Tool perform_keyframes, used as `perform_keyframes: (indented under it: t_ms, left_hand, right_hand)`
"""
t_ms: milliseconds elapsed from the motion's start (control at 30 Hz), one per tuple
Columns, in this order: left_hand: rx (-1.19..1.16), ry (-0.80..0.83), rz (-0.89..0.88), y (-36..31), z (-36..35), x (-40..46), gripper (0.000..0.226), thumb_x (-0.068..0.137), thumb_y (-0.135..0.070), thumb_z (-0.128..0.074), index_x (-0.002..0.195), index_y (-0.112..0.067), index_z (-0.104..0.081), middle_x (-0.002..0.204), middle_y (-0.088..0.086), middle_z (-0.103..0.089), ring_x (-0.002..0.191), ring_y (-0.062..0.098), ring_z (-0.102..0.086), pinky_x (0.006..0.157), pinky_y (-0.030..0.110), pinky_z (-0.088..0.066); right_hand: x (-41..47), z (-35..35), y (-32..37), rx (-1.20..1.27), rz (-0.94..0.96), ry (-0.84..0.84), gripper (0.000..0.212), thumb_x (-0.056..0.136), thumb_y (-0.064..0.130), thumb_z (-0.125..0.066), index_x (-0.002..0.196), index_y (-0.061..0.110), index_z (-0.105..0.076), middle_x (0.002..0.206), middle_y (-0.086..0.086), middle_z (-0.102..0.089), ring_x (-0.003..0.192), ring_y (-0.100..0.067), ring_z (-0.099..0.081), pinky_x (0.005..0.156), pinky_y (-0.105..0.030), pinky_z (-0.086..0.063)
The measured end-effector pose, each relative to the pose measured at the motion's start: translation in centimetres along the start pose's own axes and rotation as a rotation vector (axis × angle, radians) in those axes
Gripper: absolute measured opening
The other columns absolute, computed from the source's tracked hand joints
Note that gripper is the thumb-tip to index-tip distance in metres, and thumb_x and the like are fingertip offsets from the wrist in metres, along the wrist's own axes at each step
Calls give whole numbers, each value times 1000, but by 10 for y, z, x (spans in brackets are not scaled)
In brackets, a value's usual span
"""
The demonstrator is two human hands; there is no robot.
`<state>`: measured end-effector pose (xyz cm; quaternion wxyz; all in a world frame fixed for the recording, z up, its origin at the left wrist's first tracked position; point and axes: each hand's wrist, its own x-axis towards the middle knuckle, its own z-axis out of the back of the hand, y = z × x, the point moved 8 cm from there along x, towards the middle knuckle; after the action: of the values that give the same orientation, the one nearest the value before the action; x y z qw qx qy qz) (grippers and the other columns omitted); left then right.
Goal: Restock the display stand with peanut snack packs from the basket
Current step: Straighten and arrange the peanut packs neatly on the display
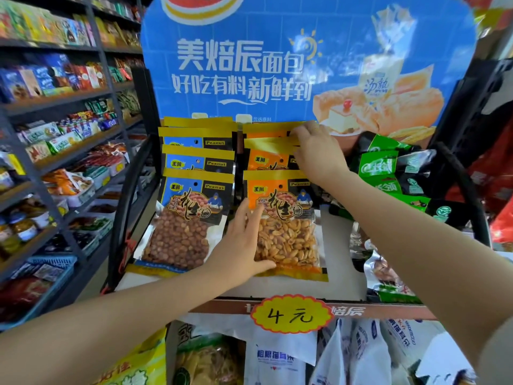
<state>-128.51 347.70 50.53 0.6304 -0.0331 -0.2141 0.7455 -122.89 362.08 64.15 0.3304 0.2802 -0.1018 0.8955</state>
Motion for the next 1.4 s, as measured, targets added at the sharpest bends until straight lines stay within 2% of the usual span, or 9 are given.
perform_keyframes:
  t_ms: [133, 367, 533, 700, 867, 1000, 1167, 1333, 1400]
  left_hand:
    - [-66, 46, 32, 3, -5, 1, 107, 79, -34, -70, 147, -23, 12, 154, 5, 27, 146, 22, -2, 115, 32, -19]
    - [-63, 43, 75, 8, -6, 5, 90, 84, -26, -66, 148, -24, -3, 152, 3, 31, 146, 21, -2, 115, 31, -19]
    - [-124, 15, 130, 12, -6, 6, 103, 82, -27, -68, 147, -20, 12, 155, 2, 24, 146, 20, 0, 116, 31, -14]
    - [-202, 6, 91, 8, -7, 11, 101, 81, -26, -70, 148, -21, 6, 158, -4, 5, 145, 16, -8, 116, 31, -12]
    - [-81, -13, 57, -4, -9, 9, 96, 84, -30, -65, 147, -20, 6, 156, -2, 0, 141, 20, -22, 113, 28, -22]
    - [9, -5, 63, 0, -10, 5, 92, 83, -38, -63, 146, -34, 4, 154, 0, 8, 137, 25, -30, 109, 32, -32]
    - [13, 67, 72, -4, -18, 8, 83, 86, -36, -62, 145, -42, -5, 155, 0, 18, 142, 26, -21, 111, 35, -29]
    - [21, 56, 94, -3, -17, 7, 81, 87, -33, -61, 146, -38, -6, 155, 4, 14, 143, 27, -18, 114, 36, -24]
    - [43, 23, 94, -3, -12, 6, 79, 88, -32, -60, 147, -35, -7, 155, 6, 11, 138, 28, -29, 111, 34, -29]
  right_hand:
    - [3, -31, -2, 33, 7, 195, 36, 94, 9, -45, 130, 5, -42, 129, -19, -50, 114, -40, -51, 89, -49, -48]
    - [19, -29, 4, 20, -47, 2, 32, 94, 16, -47, 124, 5, -46, 129, -18, -49, 119, -37, -44, 93, -46, -40]
    - [25, -36, 15, 201, 198, 184, 23, 96, 15, -43, 111, 6, -59, 112, -18, -54, 99, -34, -54, 82, -41, -44]
    - [34, -22, 3, 307, 257, 245, 18, 97, 10, -41, 98, 5, -58, 81, -7, -52, 77, -23, -48, 66, -30, -34]
    - [44, -24, 19, 269, 316, 229, 17, 96, 13, -42, 98, 10, -59, 80, -6, -55, 76, -26, -52, 67, -34, -40]
    - [40, -34, 25, 114, 234, 257, 27, 97, 20, -41, 118, 15, -56, 108, -13, -64, 97, -35, -58, 82, -44, -50]
    - [14, -2, 26, -25, 307, -122, 32, 89, 15, -53, 119, 5, -55, 112, -20, -58, 104, -40, -54, 81, -45, -44]
    - [-8, -42, 21, 112, 253, 380, 35, 93, 29, -49, 122, 9, -54, 115, -15, -64, 107, -35, -58, 82, -41, -50]
    - [-7, -40, 24, 214, 236, 387, 32, 93, 19, -50, 122, 6, -55, 114, -18, -64, 105, -35, -58, 82, -39, -47]
